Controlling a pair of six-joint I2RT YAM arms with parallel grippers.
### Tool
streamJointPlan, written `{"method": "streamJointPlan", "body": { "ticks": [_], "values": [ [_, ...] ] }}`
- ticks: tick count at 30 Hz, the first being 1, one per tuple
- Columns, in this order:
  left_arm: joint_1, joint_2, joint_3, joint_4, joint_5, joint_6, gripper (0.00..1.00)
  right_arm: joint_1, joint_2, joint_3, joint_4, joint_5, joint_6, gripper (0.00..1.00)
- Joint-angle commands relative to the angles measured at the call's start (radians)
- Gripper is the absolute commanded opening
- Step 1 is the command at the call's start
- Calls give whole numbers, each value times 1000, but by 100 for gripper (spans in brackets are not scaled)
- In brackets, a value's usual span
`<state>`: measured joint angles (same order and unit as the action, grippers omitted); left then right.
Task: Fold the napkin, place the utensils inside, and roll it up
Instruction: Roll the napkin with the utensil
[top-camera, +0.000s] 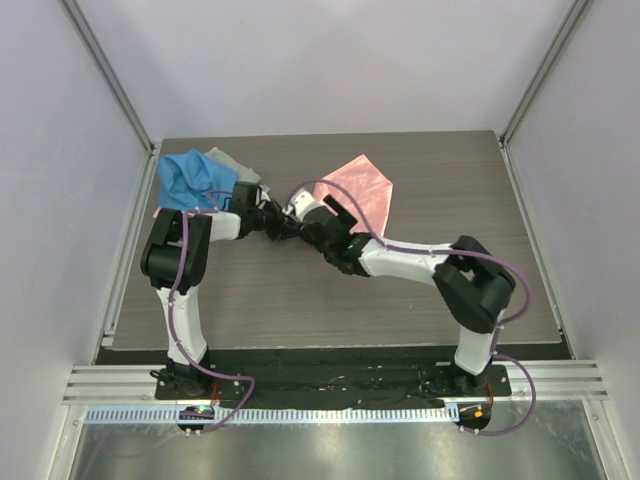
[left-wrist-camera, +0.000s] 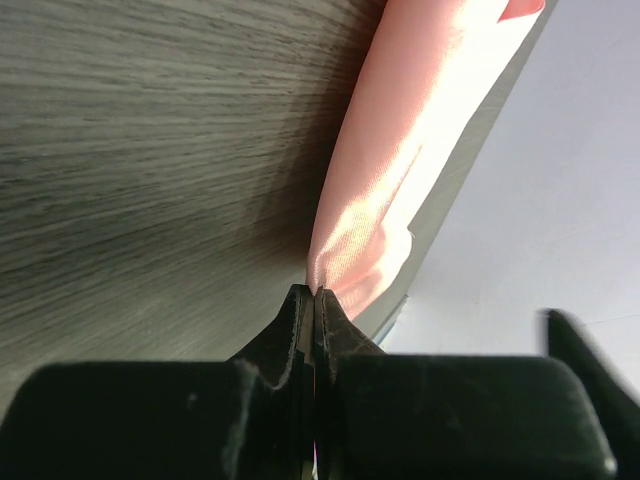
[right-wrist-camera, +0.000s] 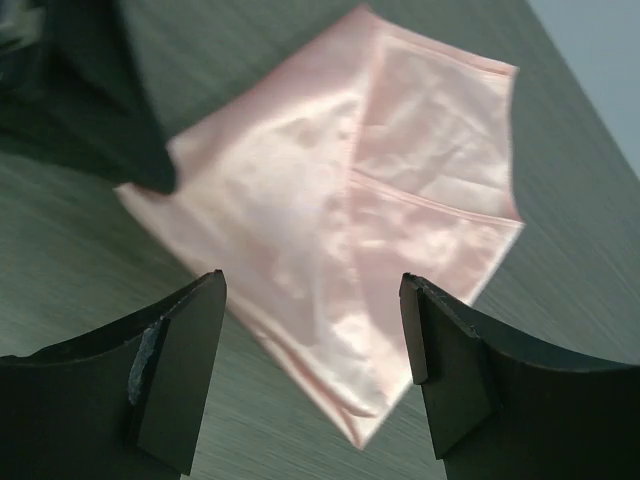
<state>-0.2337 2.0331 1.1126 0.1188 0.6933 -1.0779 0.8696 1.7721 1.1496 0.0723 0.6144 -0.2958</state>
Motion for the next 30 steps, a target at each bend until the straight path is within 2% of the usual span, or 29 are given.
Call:
{"method": "streamJointPlan", "body": {
  "ticks": [1,16,20,24,30],
  "values": [
    [8,-36,20,45,51,-34,0,43,116,76,92,-67,-32,77],
    [17,-28,18,55,48,-43,0,85,220,42,170,-88,-77,77],
    [20,-28,16,56,51,-42,0,81,262,58,181,-44,-83,77],
    [28,-24,13,65,54,-50,0,66,331,99,150,69,-83,75],
    [39,-34,9,67,49,-48,0,49,322,26,205,178,-109,71]
  ]
}}
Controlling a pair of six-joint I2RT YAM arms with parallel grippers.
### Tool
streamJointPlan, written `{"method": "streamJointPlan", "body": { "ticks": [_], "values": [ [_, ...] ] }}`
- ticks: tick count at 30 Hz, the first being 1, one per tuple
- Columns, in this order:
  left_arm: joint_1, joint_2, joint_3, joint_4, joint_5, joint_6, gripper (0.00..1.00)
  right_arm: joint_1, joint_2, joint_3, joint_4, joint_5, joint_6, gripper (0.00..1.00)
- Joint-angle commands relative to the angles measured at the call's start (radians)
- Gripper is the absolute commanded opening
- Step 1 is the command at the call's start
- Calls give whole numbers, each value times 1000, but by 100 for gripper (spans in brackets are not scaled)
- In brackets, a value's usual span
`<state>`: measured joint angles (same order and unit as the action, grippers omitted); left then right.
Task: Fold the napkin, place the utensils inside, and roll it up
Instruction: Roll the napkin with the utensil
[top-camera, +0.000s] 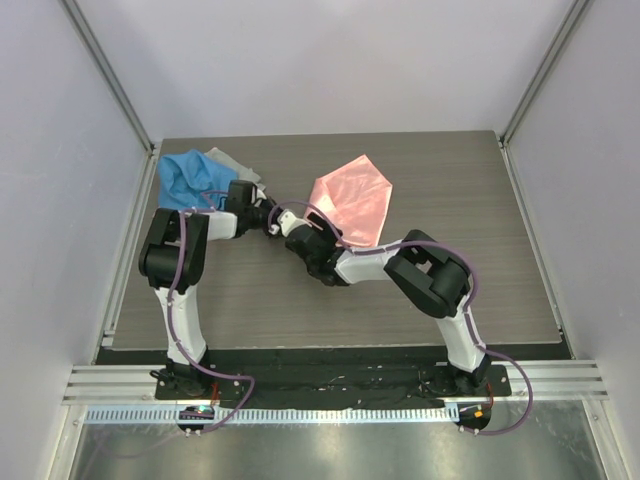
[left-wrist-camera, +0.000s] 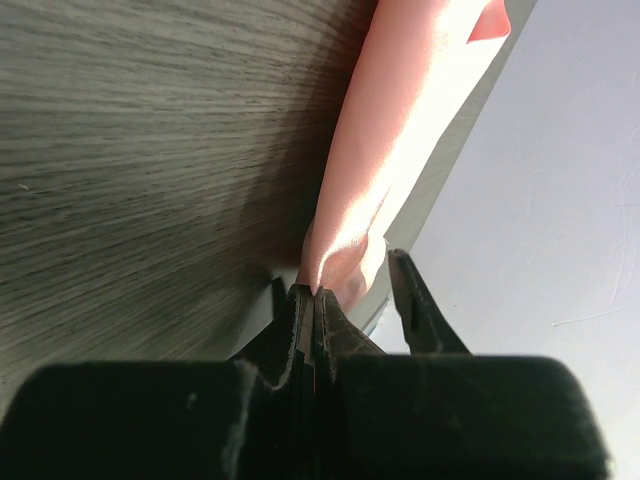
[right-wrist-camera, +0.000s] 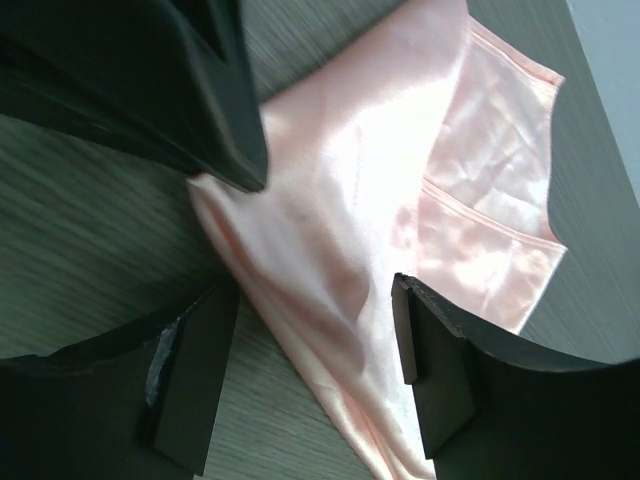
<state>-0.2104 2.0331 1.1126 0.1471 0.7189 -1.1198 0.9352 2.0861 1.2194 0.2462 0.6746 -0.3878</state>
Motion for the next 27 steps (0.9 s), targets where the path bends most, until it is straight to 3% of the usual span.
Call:
{"method": "streamJointPlan", "body": {
  "ticks": [1,13,16,17,23,26,27],
  "values": [
    [20,-36,9,39,22,-8,0,-18,2,-67,48,131,-22,70],
    [29,-30,15,37,22,-6,0,-19,-52,-208,108,172,-26,67],
    [29,-27,12,34,21,2,0,-21,-29,-189,81,137,-46,61],
    [29,-27,12,29,17,6,0,-24,-28,-179,59,90,-42,54],
    [29,-22,27,-4,10,44,1,-90,-64,-126,-120,-121,3,38],
    [28,-19,29,8,13,49,22,-133,-89,-100,-223,-256,15,34],
    [28,-22,24,12,10,51,39,-144,-95,-84,-276,-324,21,32]
  ]
}}
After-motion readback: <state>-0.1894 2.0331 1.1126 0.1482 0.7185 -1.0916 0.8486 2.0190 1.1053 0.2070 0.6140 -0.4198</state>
